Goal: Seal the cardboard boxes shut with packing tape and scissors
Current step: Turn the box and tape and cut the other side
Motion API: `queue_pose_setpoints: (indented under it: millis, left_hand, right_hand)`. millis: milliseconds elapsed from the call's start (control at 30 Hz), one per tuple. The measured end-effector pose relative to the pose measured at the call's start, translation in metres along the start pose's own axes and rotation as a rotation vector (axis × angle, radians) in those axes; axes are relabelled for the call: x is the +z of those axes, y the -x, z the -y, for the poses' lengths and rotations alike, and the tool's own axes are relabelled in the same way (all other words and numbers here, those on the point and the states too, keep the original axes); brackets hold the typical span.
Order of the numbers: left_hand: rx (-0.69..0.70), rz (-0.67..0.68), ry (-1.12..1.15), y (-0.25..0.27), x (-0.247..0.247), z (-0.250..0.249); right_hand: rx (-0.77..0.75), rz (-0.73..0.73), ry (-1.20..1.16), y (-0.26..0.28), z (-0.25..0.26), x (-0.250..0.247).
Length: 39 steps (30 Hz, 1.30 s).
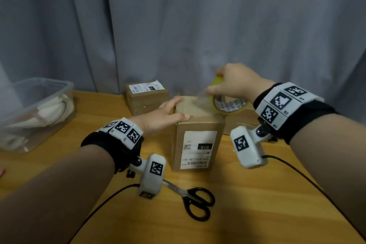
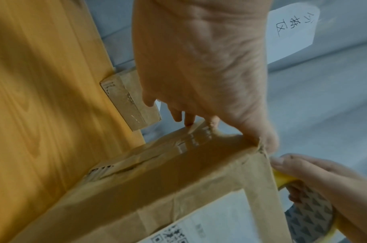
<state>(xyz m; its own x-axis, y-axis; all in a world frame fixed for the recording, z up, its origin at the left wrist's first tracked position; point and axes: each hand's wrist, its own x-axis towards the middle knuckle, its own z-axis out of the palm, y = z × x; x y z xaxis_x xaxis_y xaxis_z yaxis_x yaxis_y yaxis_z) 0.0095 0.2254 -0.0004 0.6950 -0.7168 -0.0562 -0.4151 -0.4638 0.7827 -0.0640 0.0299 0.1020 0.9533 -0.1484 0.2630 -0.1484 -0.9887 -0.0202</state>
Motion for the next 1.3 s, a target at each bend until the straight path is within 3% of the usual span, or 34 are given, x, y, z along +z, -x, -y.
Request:
queue_pose_setpoints:
  millis: [133,267,467,600,700,767,900,1067,1300]
  left_hand:
    - [-0.016,-0.027,-0.404,0.009,-0.007,-0.013]
    - [0.183,-0.131,-0.787,0.019,-0.012,-0.034]
    - [0.08,0.046,-1.039,0.012,0.014,-0.052]
    - [0.059,0.041,-1.007,-0.009,0.031,-0.066]
    - [0.042,0.043,-0.947,-0.016,0.032,-0.063]
    - [0.083,0.043,-0.892,-0.016,0.026,-0.049]
    - [0.174,-0.027,-0.833,-0.008,0.02,-0.034]
    - [0.184,-0.024,-0.842,-0.007,0.022,-0.042]
    - [0.142,-0.053,-0.827,-0.001,0.023,-0.044]
  right_hand:
    - [0.024,-0.021,-0.036,0.002,-0.001,0.01]
    - [0.044,-0.029,-0.052,-0.001,-0.001,0.01]
    - [0.061,-0.021,-0.044,-0.006,-0.003,0.012]
    - [0.024,-0.1,-0.179,-0.003,-0.004,0.01]
    - [0.017,-0.244,-0.635,0.003,-0.016,0.01]
    - [0.09,-0.193,-0.812,0.014,-0.023,0.015]
    - [0.309,0.086,-0.819,0.036,-0.035,0.044]
    - [0.468,0.045,-1.117,0.039,-0.018,0.054]
    - [0.492,-0.022,-1.081,0.014,0.007,0.037]
